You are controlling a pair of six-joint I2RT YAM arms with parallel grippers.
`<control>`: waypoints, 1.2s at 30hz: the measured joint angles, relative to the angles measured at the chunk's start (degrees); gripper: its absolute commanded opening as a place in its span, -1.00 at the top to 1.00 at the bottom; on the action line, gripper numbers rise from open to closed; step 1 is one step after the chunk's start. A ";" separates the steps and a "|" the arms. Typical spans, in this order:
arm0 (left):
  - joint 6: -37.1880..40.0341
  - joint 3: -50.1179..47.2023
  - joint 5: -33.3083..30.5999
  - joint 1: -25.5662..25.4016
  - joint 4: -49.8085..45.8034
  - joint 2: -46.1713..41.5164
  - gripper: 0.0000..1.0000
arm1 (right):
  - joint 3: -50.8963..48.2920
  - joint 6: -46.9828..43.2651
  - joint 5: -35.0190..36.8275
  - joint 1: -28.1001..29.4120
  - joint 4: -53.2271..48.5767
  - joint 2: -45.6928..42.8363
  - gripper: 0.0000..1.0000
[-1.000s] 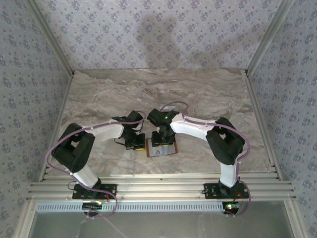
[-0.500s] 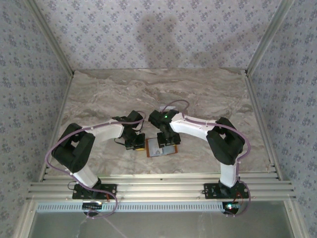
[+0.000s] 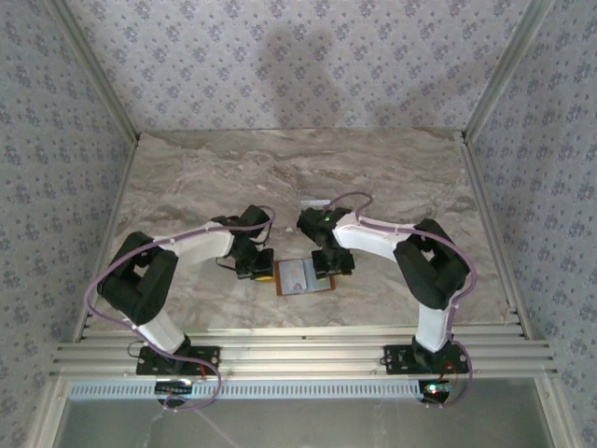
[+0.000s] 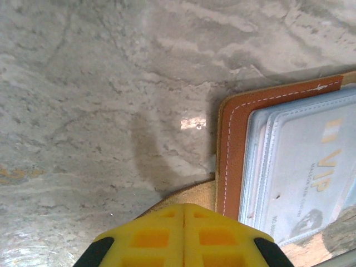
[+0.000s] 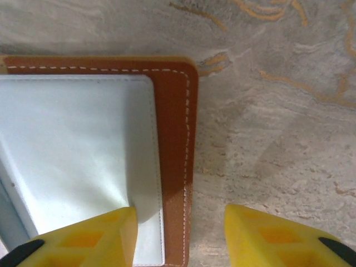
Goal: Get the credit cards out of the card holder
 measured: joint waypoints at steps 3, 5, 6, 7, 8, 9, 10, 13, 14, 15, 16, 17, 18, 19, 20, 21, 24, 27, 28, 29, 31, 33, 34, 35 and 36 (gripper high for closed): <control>-0.02 1.05 -0.24 -0.44 -0.57 0.00 0.83 | -0.81 -0.02 -0.44 0.00 0.33 -0.79 0.23; -0.04 1.86 -0.42 -0.87 -0.70 0.00 0.83 | -1.03 -0.02 -0.63 0.00 0.42 -1.38 0.23; -0.22 2.25 -0.42 -1.11 -0.70 -0.02 0.83 | -1.09 -0.02 -0.63 0.00 0.44 -1.73 0.22; -0.28 2.56 -0.42 -1.38 -0.70 -0.04 0.83 | -1.11 -0.02 -0.63 0.00 0.39 -2.16 0.22; -0.50 2.82 -0.39 -1.55 -0.70 -0.11 0.83 | -1.14 -0.04 -0.63 0.00 0.31 -2.71 0.21; -0.72 3.02 -0.39 -1.81 -0.66 -0.22 0.83 | -1.14 -0.02 -0.63 0.00 0.17 -3.39 0.20; -1.16 3.21 -0.22 -2.08 -0.66 -0.37 0.83 | -1.14 -0.02 -0.63 -0.02 0.00 -4.26 0.18; -2.34 3.72 0.74 -3.04 -0.22 -0.87 0.83 | -1.14 -0.04 -1.77 -0.50 0.07 -7.02 0.19; -2.78 3.85 1.09 -3.32 0.07 -0.94 0.84 | -1.14 -0.02 -2.45 -0.76 0.20 -7.74 0.20; -3.32 3.87 1.64 -3.63 0.68 -0.96 0.85 | -1.20 -0.02 -3.56 -1.16 0.66 -8.61 0.21; -3.93 3.87 2.34 -3.78 1.31 -0.96 0.85 | -1.44 -0.04 -4.87 -1.57 1.57 -9.40 0.24; -4.44 3.87 2.97 -3.98 1.97 -0.94 0.85 | -1.81 -0.02 -6.21 -1.95 2.60 -10.03 0.27; -4.98 3.85 3.78 -4.07 2.89 -0.94 0.86 | -2.56 0.02 -8.17 -2.47 4.22 -10.75 0.31; -5.64 3.82 4.52 -4.13 3.96 -0.94 0.87 | -3.52 0.20 -10.10 -2.97 6.05 -11.37 0.36; -5.99 3.82 5.11 -4.13 4.76 -0.87 0.87 | -4.63 0.61 -12.07 -3.50 8.04 -11.82 0.38; -6.45 3.76 5.70 -4.13 5.81 -0.79 0.87 | -5.92 1.22 -14.14 -4.02 10.29 -12.15 0.40; -7.45 3.21 7.08 -4.13 8.15 -0.28 0.88 | -9.51 3.37 -19.63 -5.33 17.14 -12.24 0.40; -7.89 2.19 7.82 -4.13 9.64 1.03 0.88 | -11.67 5.22 -23.71 -5.84 22.45 -12.11 0.42; -8.04 1.73 8.00 -4.13 9.97 1.46 0.88 | -12.09 5.75 -24.98 -5.84 24.26 -11.89 0.44; -8.22 1.31 8.07 -4.13 10.23 1.86 0.88 | -12.31 6.19 -25.86 -5.84 25.66 -11.61 0.46; -8.22 0.66 8.02 -4.13 10.32 2.67 0.89 | -12.85 7.28 -27.98 -5.84 29.07 -10.60 0.47; -8.22 0.26 7.98 -4.13 10.32 3.32 0.89 | -13.40 8.13 -29.38 -5.84 31.56 -9.70 0.49; -8.22 0.22 8.02 -4.13 10.38 3.52 0.89 | -13.70 8.57 -29.99 -5.84 32.83 -9.16 0.49; -8.22 0.22 8.02 -4.13 10.45 3.54 0.90 | -13.88 8.98 -30.51 -5.84 33.75 -8.57 0.50; -8.20 0.22 8.00 -4.13 10.47 3.54 0.90 | -13.99 9.14 -30.80 -5.84 34.42 -8.09 0.50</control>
